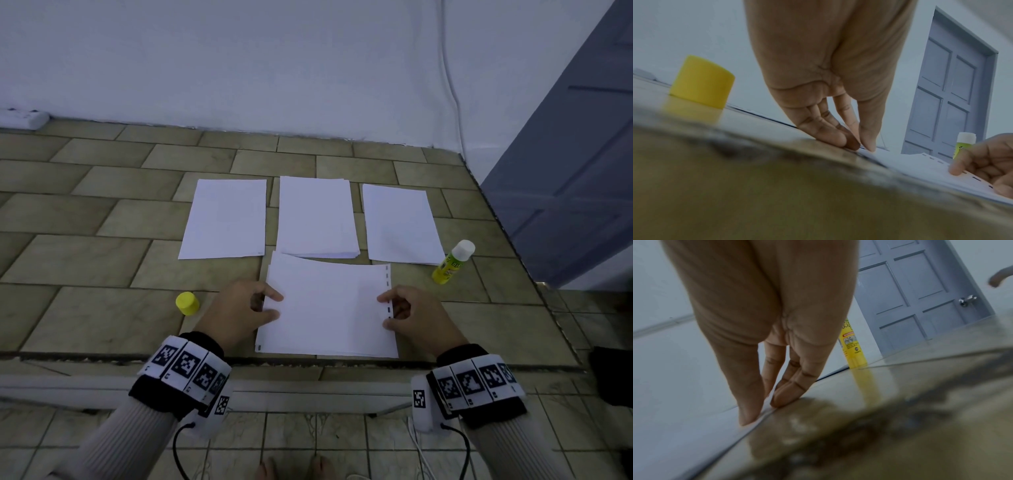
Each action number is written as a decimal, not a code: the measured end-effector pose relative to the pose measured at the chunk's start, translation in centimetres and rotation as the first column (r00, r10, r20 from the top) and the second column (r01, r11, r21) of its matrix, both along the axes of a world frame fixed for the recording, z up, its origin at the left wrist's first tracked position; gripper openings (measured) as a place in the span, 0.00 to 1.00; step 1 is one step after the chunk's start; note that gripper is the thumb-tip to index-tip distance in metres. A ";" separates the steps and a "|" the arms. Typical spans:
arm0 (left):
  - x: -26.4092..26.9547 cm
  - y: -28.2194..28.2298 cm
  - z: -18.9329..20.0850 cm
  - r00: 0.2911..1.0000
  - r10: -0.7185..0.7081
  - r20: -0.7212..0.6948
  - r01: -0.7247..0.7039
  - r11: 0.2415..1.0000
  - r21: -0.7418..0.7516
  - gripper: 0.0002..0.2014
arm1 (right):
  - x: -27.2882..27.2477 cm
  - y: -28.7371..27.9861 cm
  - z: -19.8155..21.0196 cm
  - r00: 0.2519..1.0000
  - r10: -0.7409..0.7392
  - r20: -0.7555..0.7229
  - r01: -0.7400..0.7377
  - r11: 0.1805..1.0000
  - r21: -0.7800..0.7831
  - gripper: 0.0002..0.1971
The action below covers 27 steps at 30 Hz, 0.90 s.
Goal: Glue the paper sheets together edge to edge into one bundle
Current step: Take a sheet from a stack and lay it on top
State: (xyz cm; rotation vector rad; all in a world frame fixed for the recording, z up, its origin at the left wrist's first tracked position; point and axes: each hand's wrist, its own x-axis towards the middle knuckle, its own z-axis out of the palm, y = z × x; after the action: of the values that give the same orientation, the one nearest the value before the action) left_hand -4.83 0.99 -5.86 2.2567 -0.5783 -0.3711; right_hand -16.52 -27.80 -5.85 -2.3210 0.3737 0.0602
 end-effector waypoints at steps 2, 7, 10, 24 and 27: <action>-0.1 0.1 -0.1 1.000 0.003 0.002 -0.003 1.000 -0.005 0.10 | -0.1 0.0 0.1 1.000 0.004 -0.002 -0.004 1.000 0.002 0.18; -0.1 0.4 -0.5 1.000 0.009 0.003 -0.009 1.000 0.003 0.09 | -0.1 0.1 0.3 1.000 0.004 -0.012 -0.004 1.000 0.012 0.18; -0.2 0.4 -0.5 1.000 0.013 0.006 -0.013 1.000 0.005 0.09 | -0.2 0.1 0.4 1.000 0.005 -0.019 -0.005 1.000 0.016 0.18; -0.5 0.5 -0.3 1.000 -0.007 -0.003 0.007 1.000 0.029 0.11 | -0.1 0.2 0.6 0.999 0.009 -0.031 -0.009 1.000 0.016 0.18; -0.4 0.5 -0.3 1.000 -0.012 -0.006 0.012 0.999 0.041 0.12 | -0.1 0.2 0.7 0.999 0.012 -0.033 -0.012 1.000 0.003 0.18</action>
State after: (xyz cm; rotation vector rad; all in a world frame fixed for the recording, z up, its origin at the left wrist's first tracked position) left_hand -5.28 1.52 -6.21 2.2918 -0.5862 -0.3990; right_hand -16.63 -27.56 -5.14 -2.3217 0.3757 0.1046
